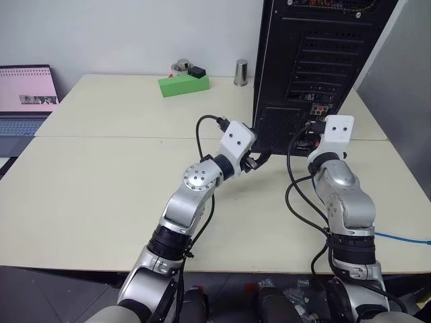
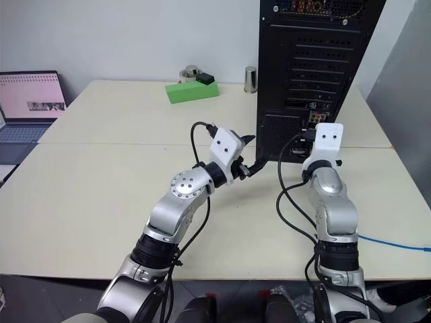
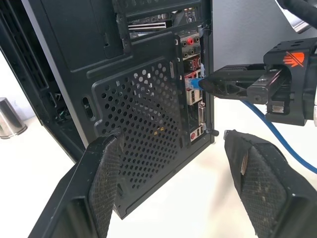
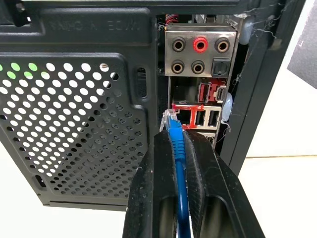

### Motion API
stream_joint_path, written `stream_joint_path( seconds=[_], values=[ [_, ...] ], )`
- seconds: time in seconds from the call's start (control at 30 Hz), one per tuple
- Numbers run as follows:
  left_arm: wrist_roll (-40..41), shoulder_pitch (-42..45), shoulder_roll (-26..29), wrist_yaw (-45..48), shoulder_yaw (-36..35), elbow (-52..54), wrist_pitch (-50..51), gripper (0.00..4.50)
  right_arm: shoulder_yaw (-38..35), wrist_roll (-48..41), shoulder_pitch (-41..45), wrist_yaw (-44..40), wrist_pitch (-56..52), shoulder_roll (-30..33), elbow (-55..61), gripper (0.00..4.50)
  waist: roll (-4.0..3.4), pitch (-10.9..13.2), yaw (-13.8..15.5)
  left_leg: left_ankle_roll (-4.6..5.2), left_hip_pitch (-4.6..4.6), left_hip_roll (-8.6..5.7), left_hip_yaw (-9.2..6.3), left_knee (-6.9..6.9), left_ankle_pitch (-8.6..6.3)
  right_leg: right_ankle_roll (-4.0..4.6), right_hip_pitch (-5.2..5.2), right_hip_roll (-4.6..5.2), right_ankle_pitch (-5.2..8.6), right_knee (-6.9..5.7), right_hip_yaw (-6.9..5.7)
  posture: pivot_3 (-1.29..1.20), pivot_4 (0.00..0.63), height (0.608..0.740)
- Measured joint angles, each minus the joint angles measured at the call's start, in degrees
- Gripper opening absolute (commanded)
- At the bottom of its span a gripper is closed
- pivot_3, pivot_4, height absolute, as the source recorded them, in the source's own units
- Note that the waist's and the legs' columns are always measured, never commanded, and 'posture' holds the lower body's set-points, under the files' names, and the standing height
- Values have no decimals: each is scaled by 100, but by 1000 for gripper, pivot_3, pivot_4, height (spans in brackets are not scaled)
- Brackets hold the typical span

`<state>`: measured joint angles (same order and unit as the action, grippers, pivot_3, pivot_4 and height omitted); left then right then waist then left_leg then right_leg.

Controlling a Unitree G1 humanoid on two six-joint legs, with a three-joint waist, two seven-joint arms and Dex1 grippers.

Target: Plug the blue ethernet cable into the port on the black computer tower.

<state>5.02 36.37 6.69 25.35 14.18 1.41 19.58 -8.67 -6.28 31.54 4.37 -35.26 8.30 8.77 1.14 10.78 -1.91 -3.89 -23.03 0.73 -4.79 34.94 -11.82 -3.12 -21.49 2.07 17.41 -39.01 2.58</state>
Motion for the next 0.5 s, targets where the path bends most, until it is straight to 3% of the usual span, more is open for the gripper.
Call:
stream_joint_path(
  seconds=[0.5],
  values=[
    [-2, -7, -12, -2, 0, 0, 0, 3427, -125, -50, -1, 73, -140, -85, 97, 0, 0, 0, -2, 0, 0, 0, 0, -1, 0, 0, 0, 0, 0, 0, 0, 0, 150, 740]
  ],
)
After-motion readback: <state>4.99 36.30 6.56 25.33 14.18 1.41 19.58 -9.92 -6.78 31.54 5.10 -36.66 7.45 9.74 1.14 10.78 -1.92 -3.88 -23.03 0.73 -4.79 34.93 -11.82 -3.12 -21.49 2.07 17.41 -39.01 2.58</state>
